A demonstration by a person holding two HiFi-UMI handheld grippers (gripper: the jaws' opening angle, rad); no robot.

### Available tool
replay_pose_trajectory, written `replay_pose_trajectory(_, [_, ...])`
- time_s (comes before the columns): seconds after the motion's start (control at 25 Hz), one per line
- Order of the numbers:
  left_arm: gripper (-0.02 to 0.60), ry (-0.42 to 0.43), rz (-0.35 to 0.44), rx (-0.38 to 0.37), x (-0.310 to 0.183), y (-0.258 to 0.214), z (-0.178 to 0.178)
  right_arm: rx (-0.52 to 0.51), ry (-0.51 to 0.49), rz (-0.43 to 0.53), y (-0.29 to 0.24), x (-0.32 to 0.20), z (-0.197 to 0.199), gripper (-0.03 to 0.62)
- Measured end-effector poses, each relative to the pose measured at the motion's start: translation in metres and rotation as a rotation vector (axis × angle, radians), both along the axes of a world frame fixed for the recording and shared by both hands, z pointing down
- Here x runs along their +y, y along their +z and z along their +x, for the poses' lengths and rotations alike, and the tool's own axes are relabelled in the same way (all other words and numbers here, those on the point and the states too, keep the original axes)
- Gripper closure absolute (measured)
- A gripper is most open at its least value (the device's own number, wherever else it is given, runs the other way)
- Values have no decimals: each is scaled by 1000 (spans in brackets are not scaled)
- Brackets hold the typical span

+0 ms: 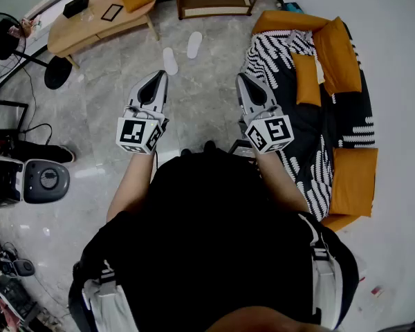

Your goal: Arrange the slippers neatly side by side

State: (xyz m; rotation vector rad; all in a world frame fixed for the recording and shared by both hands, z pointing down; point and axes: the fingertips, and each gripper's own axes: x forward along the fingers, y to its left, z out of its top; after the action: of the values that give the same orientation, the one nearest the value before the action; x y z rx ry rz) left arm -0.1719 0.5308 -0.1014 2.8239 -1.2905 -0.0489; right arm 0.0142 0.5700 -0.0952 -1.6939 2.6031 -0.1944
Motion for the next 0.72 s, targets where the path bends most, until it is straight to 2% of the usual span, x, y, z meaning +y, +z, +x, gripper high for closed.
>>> replay_pose_trajectory(0.28, [566, 20, -19, 10, 13, 6, -30, -4, -1, -22, 10, 13, -27, 563])
replay_pose_trajectory(0.44, [566, 20, -38, 29, 13, 13, -53, 2, -54, -11, 12, 18, -45, 563])
replay_pose_trajectory(0.72, [566, 46, -107, 56, 9, 34, -90, -11, -81, -14, 23, 12, -64, 563])
